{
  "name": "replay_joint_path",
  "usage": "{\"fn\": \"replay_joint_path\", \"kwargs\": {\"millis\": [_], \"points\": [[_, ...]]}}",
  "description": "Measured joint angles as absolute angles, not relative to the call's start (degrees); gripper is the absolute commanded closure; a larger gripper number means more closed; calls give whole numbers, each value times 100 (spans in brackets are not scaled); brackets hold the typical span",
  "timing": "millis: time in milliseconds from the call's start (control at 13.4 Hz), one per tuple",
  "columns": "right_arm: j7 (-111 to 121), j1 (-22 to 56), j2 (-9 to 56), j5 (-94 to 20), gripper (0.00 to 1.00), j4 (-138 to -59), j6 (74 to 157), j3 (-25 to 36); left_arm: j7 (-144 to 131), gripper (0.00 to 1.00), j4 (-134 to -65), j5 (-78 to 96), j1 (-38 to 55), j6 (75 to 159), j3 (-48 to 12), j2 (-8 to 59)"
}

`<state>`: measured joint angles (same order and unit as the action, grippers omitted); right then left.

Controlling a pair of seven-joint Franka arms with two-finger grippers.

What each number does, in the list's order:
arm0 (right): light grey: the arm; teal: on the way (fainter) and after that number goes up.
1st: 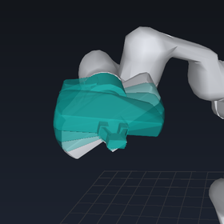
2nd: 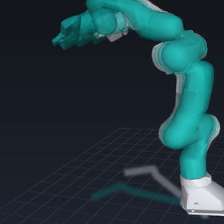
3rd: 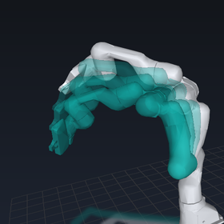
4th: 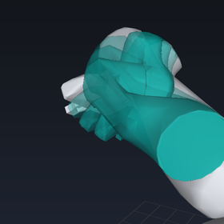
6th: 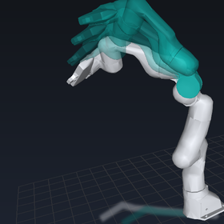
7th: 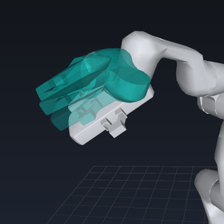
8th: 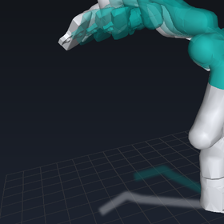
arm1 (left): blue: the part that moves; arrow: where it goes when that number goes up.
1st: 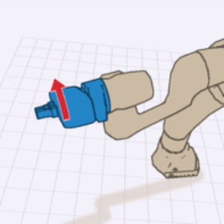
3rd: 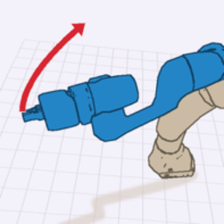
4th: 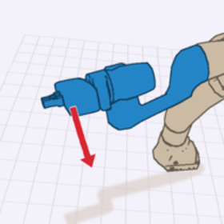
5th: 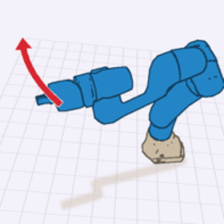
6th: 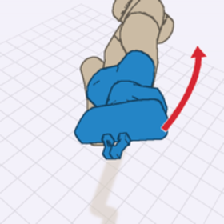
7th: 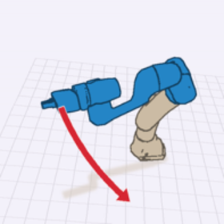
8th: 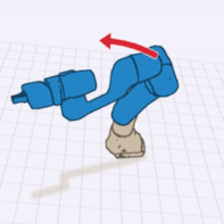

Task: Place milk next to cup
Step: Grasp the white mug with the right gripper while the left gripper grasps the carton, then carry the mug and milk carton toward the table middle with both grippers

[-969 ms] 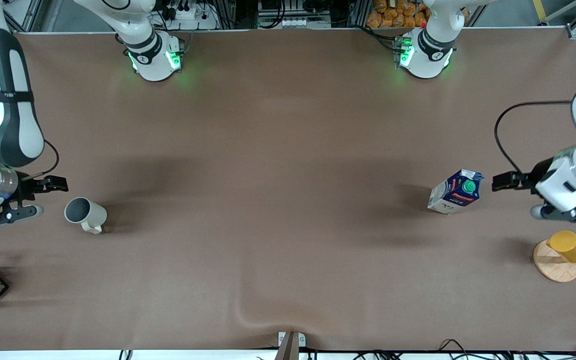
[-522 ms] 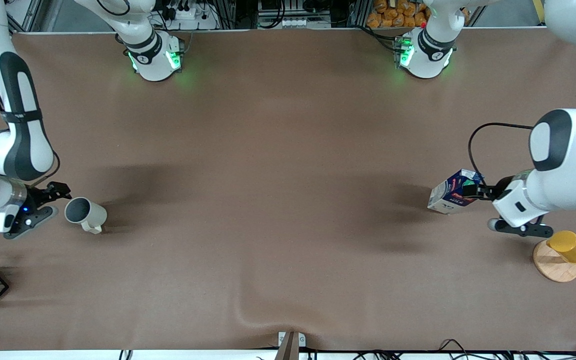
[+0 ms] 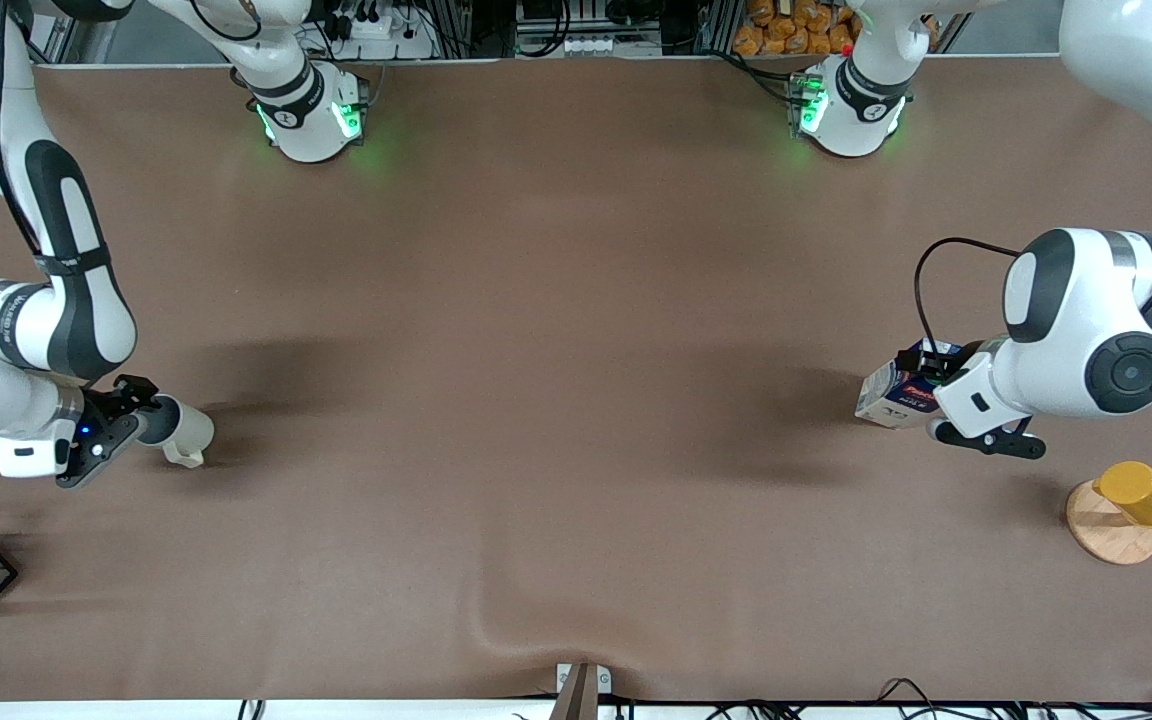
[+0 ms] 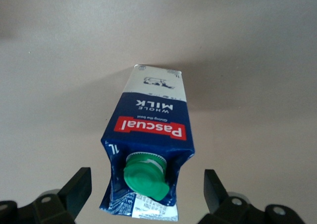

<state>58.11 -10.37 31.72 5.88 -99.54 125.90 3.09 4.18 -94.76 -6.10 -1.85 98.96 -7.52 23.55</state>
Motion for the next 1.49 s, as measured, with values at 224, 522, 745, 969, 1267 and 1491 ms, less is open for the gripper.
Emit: {"fn": "replay_joint_path", "kwargs": {"millis": [224,522,745,969,1267,1491], "points": [[5812,-1047,3230,588,55,-9954,12613,318,418,0,-9486,-630,-177,9848,-755,2354],[5814,-1048,3234,587,100,-9953,12614,323,418,0,-9551,-631,-83,9773,-767,2386],[5962,-1029,3235,587,100,-9917,12643,291,418,11,-9556,-639,-166,9795,-742,2480],[6532,-828,3236,585,100,-9636,12675,224,419,39,-9556,-818,-161,9803,-741,2511],[7124,-620,3236,360,100,-9041,12160,-443,419,61,-9542,-846,-136,9818,-745,2512],[7208,-463,3236,-219,100,-8735,11806,-657,175,63,-9443,-847,-145,9839,-738,2506]]}}
